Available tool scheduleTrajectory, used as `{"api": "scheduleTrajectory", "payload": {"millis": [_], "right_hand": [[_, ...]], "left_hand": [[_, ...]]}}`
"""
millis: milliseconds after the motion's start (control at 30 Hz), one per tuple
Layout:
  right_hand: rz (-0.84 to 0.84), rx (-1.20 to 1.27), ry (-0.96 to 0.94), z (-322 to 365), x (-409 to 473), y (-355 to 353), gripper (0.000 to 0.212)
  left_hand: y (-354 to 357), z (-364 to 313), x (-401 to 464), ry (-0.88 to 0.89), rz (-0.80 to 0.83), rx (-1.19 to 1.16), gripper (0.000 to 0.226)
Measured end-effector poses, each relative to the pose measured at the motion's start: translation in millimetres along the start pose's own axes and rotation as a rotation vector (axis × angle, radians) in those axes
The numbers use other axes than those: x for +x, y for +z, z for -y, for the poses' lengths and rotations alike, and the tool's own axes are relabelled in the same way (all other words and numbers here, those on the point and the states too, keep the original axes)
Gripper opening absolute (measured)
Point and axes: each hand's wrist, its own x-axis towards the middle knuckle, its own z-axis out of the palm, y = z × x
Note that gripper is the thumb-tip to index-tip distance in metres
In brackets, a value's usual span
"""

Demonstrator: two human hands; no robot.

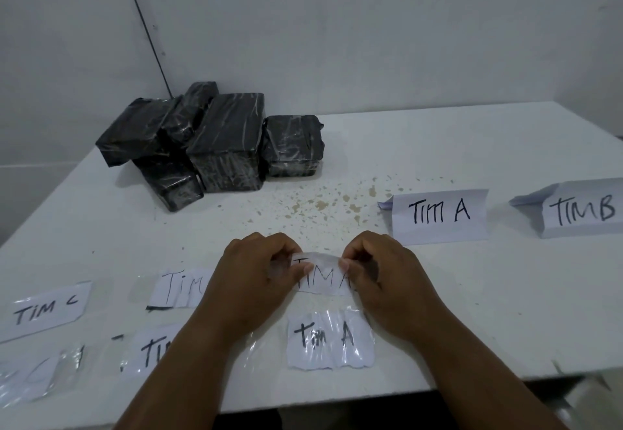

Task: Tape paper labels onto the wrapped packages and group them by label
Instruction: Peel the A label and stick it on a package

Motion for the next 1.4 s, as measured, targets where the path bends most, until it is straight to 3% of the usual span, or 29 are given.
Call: {"api": "scheduleTrajectory", "payload": {"millis": [300, 700, 1000, 1400], "right_hand": [[-0.124, 0.112, -0.056, 11.2, -1.1, -4.9, 0.010], [-0.277, 0.360, 0.101, 16.8, 0.6, -14.2, 0.005], [-0.285, 0.686, 0.253, 38.7, 17.2, -28.5, 0.028], [-0.270, 0.618, 0.191, 61.6, 70.9, -44.6, 0.022]], "left_hand": [[-12.2, -9.3, -3.9, -0.118, -0.069, -0.259, 0.026], [-33.6, -13.5, -8.1, -0.228, -0.027, -0.607, 0.009], [-52.6, -18.5, 5.2, -0.262, -0.206, -0.674, 0.017], [-72.6, -18.9, 17.2, -0.279, -0.276, -0.723, 0.023]]}}
